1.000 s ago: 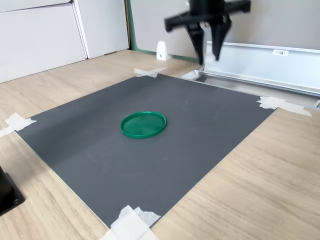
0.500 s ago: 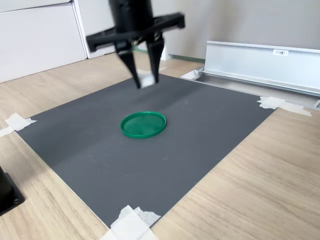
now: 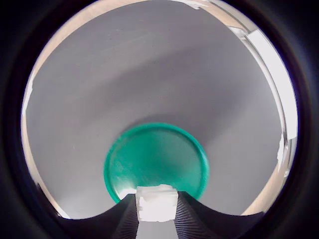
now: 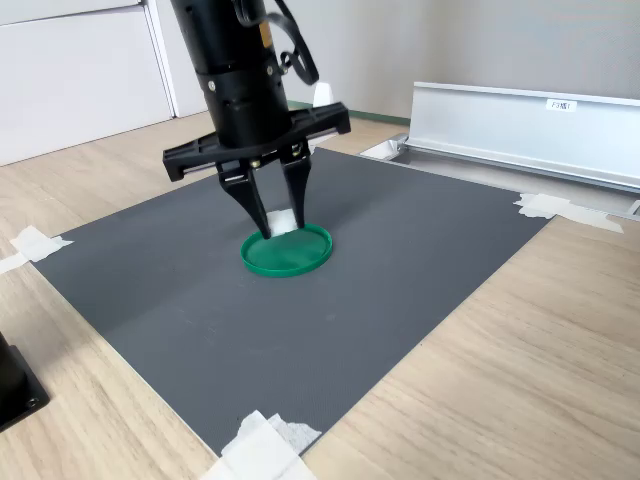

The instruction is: Grasp a white terminal and put it on the green lid.

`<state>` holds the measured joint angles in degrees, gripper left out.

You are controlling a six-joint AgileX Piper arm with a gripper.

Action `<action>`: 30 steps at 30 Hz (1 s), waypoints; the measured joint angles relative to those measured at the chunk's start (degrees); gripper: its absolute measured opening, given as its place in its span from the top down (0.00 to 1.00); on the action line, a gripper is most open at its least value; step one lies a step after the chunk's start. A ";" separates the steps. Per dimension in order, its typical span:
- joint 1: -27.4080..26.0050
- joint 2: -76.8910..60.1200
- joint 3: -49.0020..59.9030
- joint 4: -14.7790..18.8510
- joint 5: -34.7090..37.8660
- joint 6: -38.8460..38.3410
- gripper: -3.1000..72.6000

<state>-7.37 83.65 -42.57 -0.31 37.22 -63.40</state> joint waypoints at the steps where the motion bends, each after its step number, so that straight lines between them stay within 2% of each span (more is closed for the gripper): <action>1: 0.54 0.61 0.06 -0.05 -0.29 0.78 0.60; 7: 0.97 2.39 0.06 -2.12 -0.62 3.86 0.60; 16: 1.01 3.93 0.06 -4.78 -0.91 4.29 0.59; 19: 1.01 3.98 0.06 -4.51 -2.00 4.28 0.49; 23: 1.01 3.93 0.06 -2.89 -2.71 4.28 0.25; 25: 1.01 3.03 0.06 -2.04 -2.08 4.30 0.17; 27: 1.01 0.68 0.06 -0.98 -1.18 4.30 0.12; 30: 1.01 -4.84 -0.13 1.37 -0.03 4.91 0.09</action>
<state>-6.36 78.81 -42.70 1.06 37.19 -58.49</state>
